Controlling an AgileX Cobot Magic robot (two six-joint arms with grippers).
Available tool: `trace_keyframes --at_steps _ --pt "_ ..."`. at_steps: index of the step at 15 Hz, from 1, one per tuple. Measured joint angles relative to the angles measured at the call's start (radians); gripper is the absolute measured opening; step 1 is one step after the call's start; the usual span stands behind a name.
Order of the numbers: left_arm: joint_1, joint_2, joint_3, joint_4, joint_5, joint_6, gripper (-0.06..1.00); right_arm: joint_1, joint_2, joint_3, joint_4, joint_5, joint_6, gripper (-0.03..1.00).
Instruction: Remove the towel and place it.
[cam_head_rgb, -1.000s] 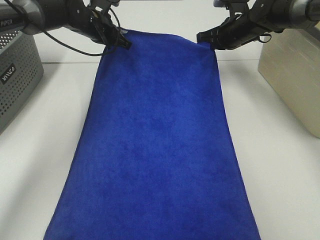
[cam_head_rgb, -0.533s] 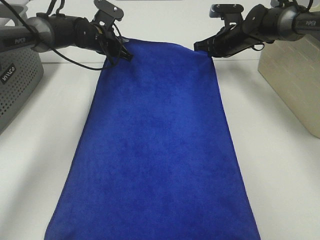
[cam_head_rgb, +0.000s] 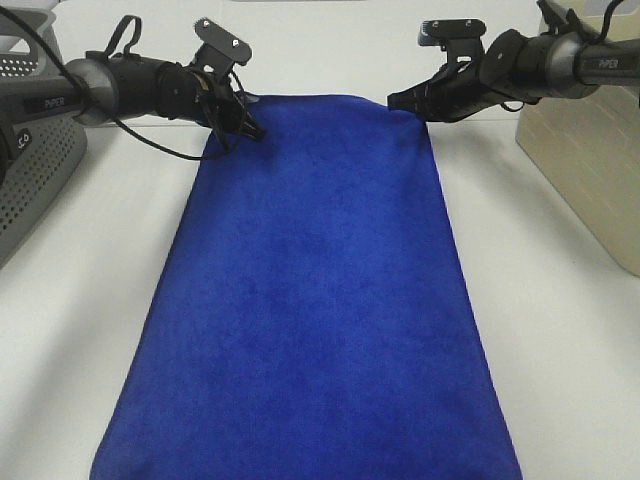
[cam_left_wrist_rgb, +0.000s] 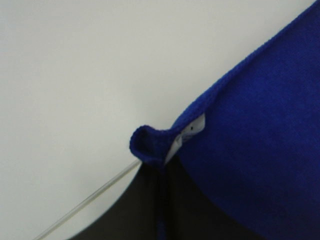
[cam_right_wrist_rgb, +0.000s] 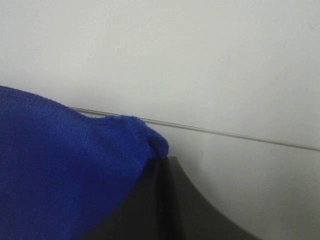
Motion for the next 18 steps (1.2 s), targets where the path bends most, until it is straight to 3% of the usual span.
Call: trace_keyframes --at_steps 6,14,16,17,18 --pt "0.028 0.005 0.0 0.0 -0.029 -0.003 0.01 0.0 0.078 -0.127 0.008 0.032 0.0 0.02" --pt "0.028 0.034 0.0 0.0 -0.058 -0.003 0.01 0.0 0.101 -0.133 0.02 0.043 0.0 0.04" --pt "0.028 0.037 0.0 0.0 -0.059 -0.003 0.02 0.0 0.111 -0.133 0.021 0.041 0.0 0.12" --pt "0.028 0.039 0.0 0.0 -0.078 -0.003 0.14 0.0 0.121 -0.133 0.03 0.041 0.0 0.33" --pt "0.028 0.04 0.0 0.0 -0.08 -0.003 0.25 0.0 0.123 -0.133 0.04 0.038 0.0 0.45"
